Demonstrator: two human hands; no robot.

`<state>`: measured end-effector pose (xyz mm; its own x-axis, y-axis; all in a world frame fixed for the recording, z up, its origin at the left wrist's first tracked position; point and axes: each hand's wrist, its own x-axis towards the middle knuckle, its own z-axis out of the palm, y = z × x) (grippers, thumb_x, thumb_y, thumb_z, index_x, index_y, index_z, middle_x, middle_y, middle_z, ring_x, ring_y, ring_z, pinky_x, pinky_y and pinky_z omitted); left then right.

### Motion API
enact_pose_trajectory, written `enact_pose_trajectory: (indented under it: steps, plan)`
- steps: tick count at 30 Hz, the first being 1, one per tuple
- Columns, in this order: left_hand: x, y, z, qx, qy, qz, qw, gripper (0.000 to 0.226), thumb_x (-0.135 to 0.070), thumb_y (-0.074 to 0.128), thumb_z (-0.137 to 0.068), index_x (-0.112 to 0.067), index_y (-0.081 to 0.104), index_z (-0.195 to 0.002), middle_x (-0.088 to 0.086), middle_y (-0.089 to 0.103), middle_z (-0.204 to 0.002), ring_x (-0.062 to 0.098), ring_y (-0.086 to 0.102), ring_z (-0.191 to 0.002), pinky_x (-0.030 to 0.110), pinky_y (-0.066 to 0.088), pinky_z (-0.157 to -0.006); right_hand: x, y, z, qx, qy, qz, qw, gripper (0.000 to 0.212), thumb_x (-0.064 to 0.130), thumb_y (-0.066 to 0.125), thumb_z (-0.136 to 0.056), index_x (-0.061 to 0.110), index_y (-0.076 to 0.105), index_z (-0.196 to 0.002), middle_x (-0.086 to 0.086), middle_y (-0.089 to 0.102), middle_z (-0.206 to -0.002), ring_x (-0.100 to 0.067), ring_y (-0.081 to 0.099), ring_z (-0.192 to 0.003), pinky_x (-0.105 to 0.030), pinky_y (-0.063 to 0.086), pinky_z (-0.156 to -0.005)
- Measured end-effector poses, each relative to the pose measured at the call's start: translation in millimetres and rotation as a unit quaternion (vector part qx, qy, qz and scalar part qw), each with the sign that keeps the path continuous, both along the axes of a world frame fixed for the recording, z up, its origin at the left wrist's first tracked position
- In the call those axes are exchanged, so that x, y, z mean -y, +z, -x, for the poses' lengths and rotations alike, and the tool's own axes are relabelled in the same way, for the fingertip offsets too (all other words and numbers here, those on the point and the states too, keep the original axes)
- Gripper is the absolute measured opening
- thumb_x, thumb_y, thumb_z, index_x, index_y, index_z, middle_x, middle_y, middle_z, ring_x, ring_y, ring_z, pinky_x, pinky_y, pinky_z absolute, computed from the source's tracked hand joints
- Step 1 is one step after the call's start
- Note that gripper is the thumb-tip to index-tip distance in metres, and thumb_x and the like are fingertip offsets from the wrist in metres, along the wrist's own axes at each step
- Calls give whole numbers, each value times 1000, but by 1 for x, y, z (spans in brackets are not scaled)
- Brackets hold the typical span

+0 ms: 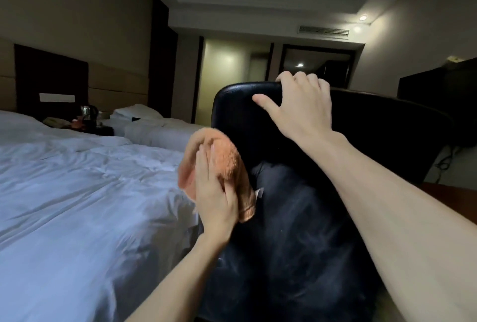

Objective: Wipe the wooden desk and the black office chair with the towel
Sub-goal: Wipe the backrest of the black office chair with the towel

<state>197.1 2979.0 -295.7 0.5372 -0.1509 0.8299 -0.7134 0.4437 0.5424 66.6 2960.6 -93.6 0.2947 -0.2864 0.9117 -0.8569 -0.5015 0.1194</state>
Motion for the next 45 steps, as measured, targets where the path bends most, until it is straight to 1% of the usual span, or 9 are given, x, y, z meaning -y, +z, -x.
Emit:
enact_pose_trajectory:
  steps: [5,9,14,20,27,30,33,38,45]
  plan:
    - [-14,-54,14,-13,12,-123,992,62,-30,32,-106,-49,5,-159,-14,17,-170,5,13,-156,17,-2,-123,2,1,2,4,4,-4,1000,68,73,47,-94,14,61,-125,-11,65,-119,-34,55,-115,-46,34,-106]
    - [-45,-58,37,-166,-24,-97,981,58,-55,25,-98,-28,64,-131,-7,68,-126,19,60,-121,30,38,-102,3,-2,-2,7,-5,-5,1000,67,72,46,-95,14,60,-126,-11,64,-120,-34,54,-117,-46,32,-109]
    - [-68,27,46,-310,-124,34,942,41,-29,35,-112,-2,66,-107,-2,67,-91,21,66,-94,24,49,-82,2,-3,-1,-5,10,-20,1000,60,64,45,-99,17,58,-135,-9,63,-129,-32,52,-124,-44,27,-114]
    - [-77,137,45,-290,-359,-29,887,36,-33,43,-110,-16,71,-96,-5,77,-82,1,72,-78,20,56,-69,-21,-23,28,-14,262,-148,954,76,70,32,-97,28,34,-160,-1,27,-169,-13,14,-157,-38,7,-129]
    - [-73,172,46,-52,-474,-253,842,37,-30,49,-107,-17,80,-91,3,78,-100,12,73,-93,29,56,-89,-28,-69,77,106,337,-165,921,101,35,76,-82,30,17,-163,1,33,-160,-11,37,-146,-26,34,-117]
    - [-68,184,26,218,-359,-254,872,24,-28,55,-102,-14,74,-98,2,75,-100,9,64,-94,37,52,-97,-23,-71,89,106,261,-69,957,89,18,69,-78,30,33,-158,-2,48,-140,-23,52,-128,-41,49,-102]
    - [-60,202,5,396,-22,-153,905,23,-41,60,-96,-25,76,-93,-18,69,-89,9,63,-91,31,46,-81,-17,-66,88,138,183,73,971,78,18,65,-75,25,49,-151,-10,54,-129,-30,51,-118,-47,46,-98]
    - [-14,204,-13,361,147,-109,914,46,-48,42,-99,-21,65,-129,2,63,-133,27,51,-128,38,38,-102,13,-74,71,61,97,196,974,71,28,68,-81,26,52,-150,-12,56,-141,-30,50,-126,-57,31,-114]
    - [9,194,-7,205,135,-91,965,46,-49,27,-106,-18,45,-77,-7,48,-75,22,47,-83,32,23,-76,51,-163,11,-18,67,161,985,56,47,60,-85,33,63,-140,-16,53,-150,-33,45,-141,-70,25,-115]
